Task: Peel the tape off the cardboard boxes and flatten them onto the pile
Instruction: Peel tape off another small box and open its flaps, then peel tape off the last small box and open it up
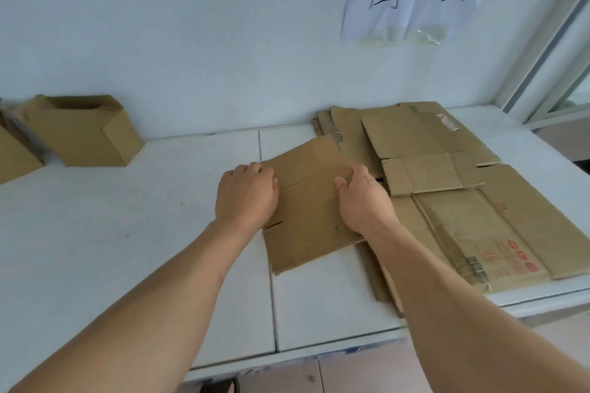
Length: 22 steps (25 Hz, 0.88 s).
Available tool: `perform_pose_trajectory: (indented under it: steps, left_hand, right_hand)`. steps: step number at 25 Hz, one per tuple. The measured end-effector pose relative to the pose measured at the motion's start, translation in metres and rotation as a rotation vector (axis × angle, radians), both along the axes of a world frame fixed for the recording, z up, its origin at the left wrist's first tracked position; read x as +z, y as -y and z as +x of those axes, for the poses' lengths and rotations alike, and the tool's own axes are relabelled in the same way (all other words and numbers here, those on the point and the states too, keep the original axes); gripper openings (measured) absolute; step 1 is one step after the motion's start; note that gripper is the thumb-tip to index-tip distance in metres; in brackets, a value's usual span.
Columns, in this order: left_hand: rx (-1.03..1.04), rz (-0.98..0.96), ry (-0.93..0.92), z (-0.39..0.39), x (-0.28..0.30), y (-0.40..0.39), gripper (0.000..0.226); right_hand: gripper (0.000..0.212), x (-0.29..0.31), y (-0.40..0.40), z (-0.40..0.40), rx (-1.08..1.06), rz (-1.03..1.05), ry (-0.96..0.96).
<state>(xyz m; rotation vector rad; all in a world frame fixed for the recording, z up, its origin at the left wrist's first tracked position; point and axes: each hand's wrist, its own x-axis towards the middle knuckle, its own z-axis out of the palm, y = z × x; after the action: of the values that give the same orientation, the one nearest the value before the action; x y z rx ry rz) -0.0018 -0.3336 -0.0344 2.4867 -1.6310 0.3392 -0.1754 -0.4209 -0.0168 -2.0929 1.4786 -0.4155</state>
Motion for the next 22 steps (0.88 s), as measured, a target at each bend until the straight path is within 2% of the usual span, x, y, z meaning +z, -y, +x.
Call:
perform_pose_trajectory:
  steps: [6, 11, 18, 22]
  left_hand:
    - [-0.176, -0.056, 0.047, -0.061, 0.037, 0.119, 0.028]
    - [-0.221, 0.005, 0.056, -0.09, 0.028, 0.178, 0.03]
    - [-0.219, 0.054, 0.078, -0.097, -0.007, 0.187, 0.03]
    - [-0.188, 0.055, 0.087, -0.072, 0.0, 0.154, 0.029]
  right_hand:
    - [0.041, 0.026, 0.123, -0.067, -0.175, -0.053, 0.002]
    - [0.058, -0.004, 0.186, -0.095, -0.245, -0.123, -0.147]
    - [0.061, -0.046, 0.193, -0.097, -0.278, -0.304, -0.461]
    - [0.041, -0.021, 0.175, -0.066, -0.128, -0.503, -0.412]
